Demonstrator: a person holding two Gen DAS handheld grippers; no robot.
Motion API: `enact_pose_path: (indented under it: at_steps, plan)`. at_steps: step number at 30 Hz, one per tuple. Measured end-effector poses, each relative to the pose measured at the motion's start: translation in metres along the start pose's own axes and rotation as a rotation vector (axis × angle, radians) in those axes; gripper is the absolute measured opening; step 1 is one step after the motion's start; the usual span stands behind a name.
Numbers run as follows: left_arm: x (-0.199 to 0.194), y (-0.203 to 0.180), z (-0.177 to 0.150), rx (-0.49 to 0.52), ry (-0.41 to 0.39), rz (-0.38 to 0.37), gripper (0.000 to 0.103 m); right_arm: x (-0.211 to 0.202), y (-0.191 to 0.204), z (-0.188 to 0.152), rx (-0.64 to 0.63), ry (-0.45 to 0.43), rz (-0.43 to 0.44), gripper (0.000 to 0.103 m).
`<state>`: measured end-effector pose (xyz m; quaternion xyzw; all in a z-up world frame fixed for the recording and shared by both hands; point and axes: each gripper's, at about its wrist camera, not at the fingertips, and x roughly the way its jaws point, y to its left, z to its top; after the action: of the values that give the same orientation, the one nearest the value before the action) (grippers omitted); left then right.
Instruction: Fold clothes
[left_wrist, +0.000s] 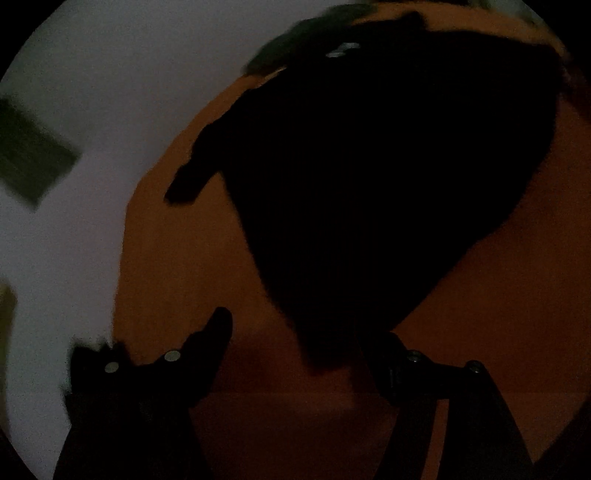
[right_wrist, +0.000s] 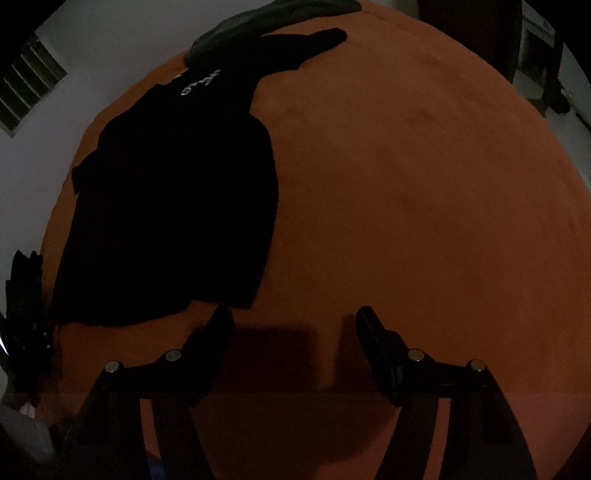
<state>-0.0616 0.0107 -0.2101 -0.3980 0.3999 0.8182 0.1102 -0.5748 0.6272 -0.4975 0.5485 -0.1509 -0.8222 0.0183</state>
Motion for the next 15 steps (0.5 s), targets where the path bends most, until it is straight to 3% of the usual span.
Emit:
enact_pose_path:
  at_steps: [1,4,5,6,7,11,15]
  plan:
    - [0.001,-0.003,0.002,0.047,-0.009,0.01,0.07,0.001,0.001,0.002,-0.009,0.002,0.002,0.068]
    - [0.007,-0.01,0.005,0.156,-0.034,-0.066,0.066,0.001,0.003,0.004,-0.023,-0.001,-0.001,0.068]
    - [0.009,-0.012,0.006,0.191,-0.043,-0.091,0.045,0.001,0.004,0.004,-0.028,-0.002,-0.003,0.068]
    - [0.01,-0.011,0.005,0.191,-0.038,-0.083,0.012,0.001,0.005,0.005,-0.032,-0.003,-0.004,0.068]
    - [0.009,-0.008,0.003,0.164,-0.022,-0.061,0.01,0.0,0.006,0.006,-0.037,-0.004,-0.005,0.068]
    - [-0.012,0.018,-0.007,-0.067,-0.016,0.05,0.009,0.0,0.009,0.009,-0.056,-0.007,-0.01,0.068]
    - [-0.029,0.054,-0.021,-0.413,0.047,0.148,0.009,0.0,0.012,0.012,-0.074,-0.011,-0.014,0.068]
